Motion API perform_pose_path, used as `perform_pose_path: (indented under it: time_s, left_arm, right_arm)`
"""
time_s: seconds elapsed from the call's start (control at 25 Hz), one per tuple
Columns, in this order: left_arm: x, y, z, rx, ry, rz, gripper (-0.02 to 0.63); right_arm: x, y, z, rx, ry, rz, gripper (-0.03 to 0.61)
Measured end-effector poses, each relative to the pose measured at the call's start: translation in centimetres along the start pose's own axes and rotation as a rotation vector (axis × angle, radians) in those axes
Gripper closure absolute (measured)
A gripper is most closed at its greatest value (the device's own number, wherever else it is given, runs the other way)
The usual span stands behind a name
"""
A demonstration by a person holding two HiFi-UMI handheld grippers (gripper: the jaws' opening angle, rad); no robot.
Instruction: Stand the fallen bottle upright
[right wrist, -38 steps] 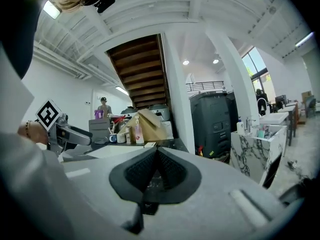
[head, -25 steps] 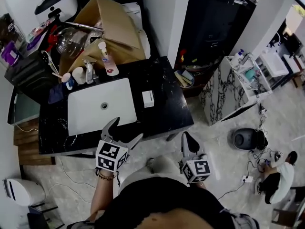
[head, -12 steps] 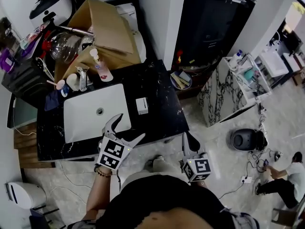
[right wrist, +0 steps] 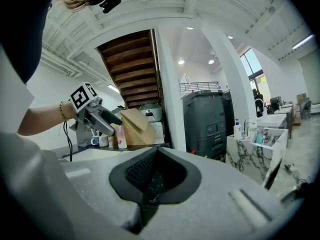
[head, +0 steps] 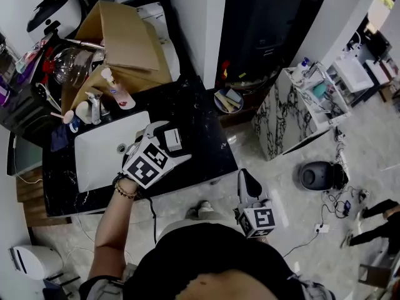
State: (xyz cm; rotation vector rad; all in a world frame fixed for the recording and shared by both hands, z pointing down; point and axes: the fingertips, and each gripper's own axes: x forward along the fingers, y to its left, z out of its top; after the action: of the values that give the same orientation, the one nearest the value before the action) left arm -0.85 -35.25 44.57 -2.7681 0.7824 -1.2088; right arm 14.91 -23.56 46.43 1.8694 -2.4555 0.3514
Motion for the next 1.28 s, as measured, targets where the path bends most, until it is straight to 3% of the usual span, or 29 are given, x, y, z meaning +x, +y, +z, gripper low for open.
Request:
perform_pose_path:
  time_s: [0.16, 0.32, 0.4, 0.56, 0.72, 0.84, 1.0, 1.28]
  left_arm:
    - [4.4, 0.4, -0.3, 0.063, 0.139, -0.094, 0.163]
    - [9.6, 0.2, -2.9, -0.017, 0.288, -0.272, 0.180]
    - [11.7, 0.9, -4.1, -0.026, 0.377, -0.310, 0.217]
    - [14.2, 1.1, -6.0, 0.068, 0.573, -0.369, 0.294]
    - [16.2, 0.8, -7.5, 0.124, 0.717, -0.421, 0.319]
    - [17.3, 0.8, -8.1, 0.150, 0.771, -0.428, 0.372]
    - [18.3, 0.7, -9.1, 0.160, 0.826, -0.445, 0.385]
    - [19.1, 0.5, -10.1, 0.095, 0.856, -0.476, 0.408]
  right_arm:
    - [-1.1, -1.6, -0.1, 0.004, -0.007, -0.047, 0.575]
    - [-2.2, -3.0, -0.5, 0.016, -0.021, -0.105, 0.575]
    - [-2.9, -3.9, -0.2, 0.019, -0.041, -0.142, 0.575]
    - [-4.0, -4.7, -0.2, 0.039, -0.042, -0.192, 0.575]
    - [-4.7, -5.0, -0.6, 0.038, -0.046, -0.218, 0.575]
    - [-5.0, -5.4, 0.0, 0.045, -0.062, -0.248, 0.575]
    - [-5.4, -5.9, 0.2, 0.053, -0.070, -0.277, 0.575]
    - [-5.6, -6.1, 0.1, 0.054, -0.061, -0.290, 0.575]
